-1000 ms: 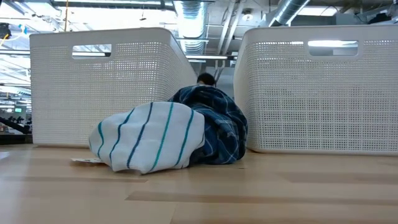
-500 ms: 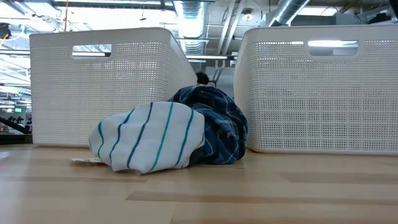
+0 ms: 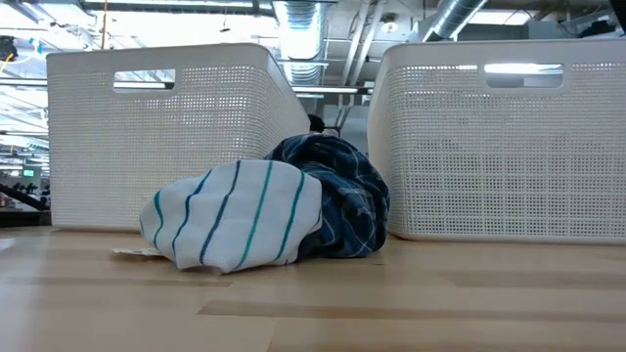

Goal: Sort clothes
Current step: Put the right blue striped sock into the left white laundry bin

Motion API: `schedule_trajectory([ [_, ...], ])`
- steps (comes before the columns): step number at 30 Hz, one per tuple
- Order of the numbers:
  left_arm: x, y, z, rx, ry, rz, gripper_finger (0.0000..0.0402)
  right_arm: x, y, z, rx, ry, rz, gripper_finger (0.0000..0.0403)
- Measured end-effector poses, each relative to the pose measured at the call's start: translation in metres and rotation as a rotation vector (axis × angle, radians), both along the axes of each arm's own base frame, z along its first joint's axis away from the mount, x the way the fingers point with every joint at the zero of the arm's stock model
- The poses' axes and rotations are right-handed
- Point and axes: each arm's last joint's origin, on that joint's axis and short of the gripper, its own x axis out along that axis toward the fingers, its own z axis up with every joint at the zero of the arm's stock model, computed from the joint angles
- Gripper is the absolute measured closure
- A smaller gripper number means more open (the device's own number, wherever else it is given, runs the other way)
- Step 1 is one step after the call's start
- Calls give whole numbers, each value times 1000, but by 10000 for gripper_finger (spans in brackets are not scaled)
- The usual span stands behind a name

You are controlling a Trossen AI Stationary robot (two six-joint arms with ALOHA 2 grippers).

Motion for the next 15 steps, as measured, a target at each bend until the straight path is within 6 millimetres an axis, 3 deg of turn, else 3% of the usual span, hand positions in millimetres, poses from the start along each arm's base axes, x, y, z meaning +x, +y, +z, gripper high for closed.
schedule_trajectory([
  [9,3,-1,1,-24,-20,-30,197,0,-2,0,48,0,-41,390],
  [15,15,2,-7,2,3,40,237,1,1,1,71,-12,-27,390],
])
